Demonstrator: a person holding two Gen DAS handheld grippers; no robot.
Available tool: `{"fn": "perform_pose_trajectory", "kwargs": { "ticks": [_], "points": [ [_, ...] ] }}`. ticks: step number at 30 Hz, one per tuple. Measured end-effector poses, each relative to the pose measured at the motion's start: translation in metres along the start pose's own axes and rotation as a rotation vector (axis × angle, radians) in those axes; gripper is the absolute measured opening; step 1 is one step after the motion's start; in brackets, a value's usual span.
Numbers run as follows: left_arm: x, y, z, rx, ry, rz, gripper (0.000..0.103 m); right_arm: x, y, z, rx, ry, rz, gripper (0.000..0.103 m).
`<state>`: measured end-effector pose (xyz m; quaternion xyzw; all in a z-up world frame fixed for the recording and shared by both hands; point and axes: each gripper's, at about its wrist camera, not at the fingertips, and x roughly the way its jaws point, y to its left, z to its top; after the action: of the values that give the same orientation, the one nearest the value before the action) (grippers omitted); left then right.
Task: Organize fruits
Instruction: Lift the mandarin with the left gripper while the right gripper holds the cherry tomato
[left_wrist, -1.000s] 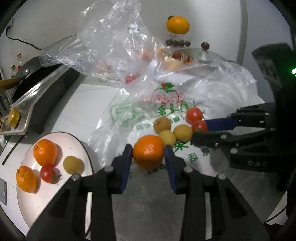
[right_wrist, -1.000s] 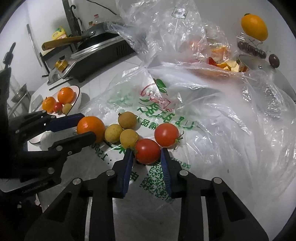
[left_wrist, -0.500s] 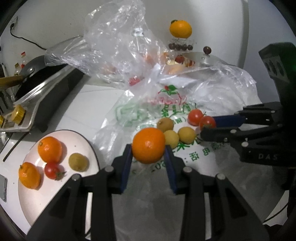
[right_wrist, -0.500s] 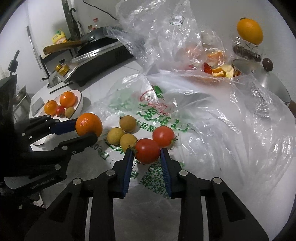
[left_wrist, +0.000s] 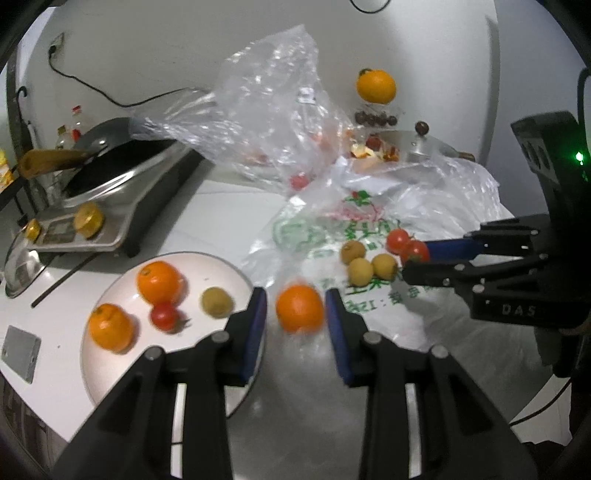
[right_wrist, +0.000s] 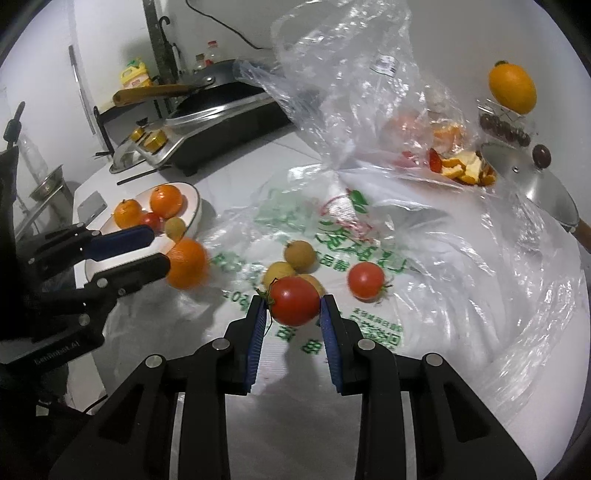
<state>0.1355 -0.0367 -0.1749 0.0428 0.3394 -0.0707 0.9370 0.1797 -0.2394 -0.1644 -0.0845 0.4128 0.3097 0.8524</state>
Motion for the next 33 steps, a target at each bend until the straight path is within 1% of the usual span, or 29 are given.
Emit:
{"fn": "perform_pose_trajectory", "kwargs": {
  "ticks": [2, 6, 11, 13, 19, 21, 25, 27, 29, 33],
  "points": [
    [-0.001, 0.005, -0.004, 0.003, 0.001, 0.007, 0.027, 0.001, 0.007, 0.001, -0.009, 0.000, 0.006, 0.032],
    [0.004, 0.007, -0.011, -0.005, 0.024, -0.010, 0.027, 0.004, 0.016, 0.002, -0.016, 0.005, 0.012, 0.032],
    [0.009, 0.002, -0.004, -0.003, 0.019, -0.015, 0.028, 0.003, 0.019, 0.003, -0.015, 0.002, 0.015, 0.032],
    [0.017, 0.000, -0.001, 0.007, 0.028, -0.011, 0.028, 0.003, 0.017, 0.002, -0.011, -0.001, 0.015, 0.032],
    [0.038, -0.010, 0.005, 0.043, 0.051, -0.009, 0.034, 0.001, 0.001, 0.000, 0.012, -0.004, 0.010, 0.032],
    [0.046, -0.012, 0.006, 0.049, 0.064, -0.002, 0.034, 0.002, -0.006, -0.001, 0.024, -0.006, 0.011, 0.032],
    [0.057, -0.015, 0.011, 0.050, 0.063, 0.024, 0.037, 0.004, -0.015, -0.003, 0.039, -0.004, 0.017, 0.032],
    [0.062, -0.014, 0.014, 0.051, 0.068, 0.029, 0.039, 0.007, -0.020, -0.004, 0.046, -0.001, 0.021, 0.032],
    [0.070, -0.014, 0.015, 0.043, 0.085, 0.024, 0.045, 0.009, -0.024, -0.005, 0.052, 0.001, 0.026, 0.032],
    [0.082, -0.019, 0.016, 0.053, 0.109, 0.019, 0.049, 0.012, -0.031, -0.004, 0.061, -0.002, 0.035, 0.032]
  ]
}}
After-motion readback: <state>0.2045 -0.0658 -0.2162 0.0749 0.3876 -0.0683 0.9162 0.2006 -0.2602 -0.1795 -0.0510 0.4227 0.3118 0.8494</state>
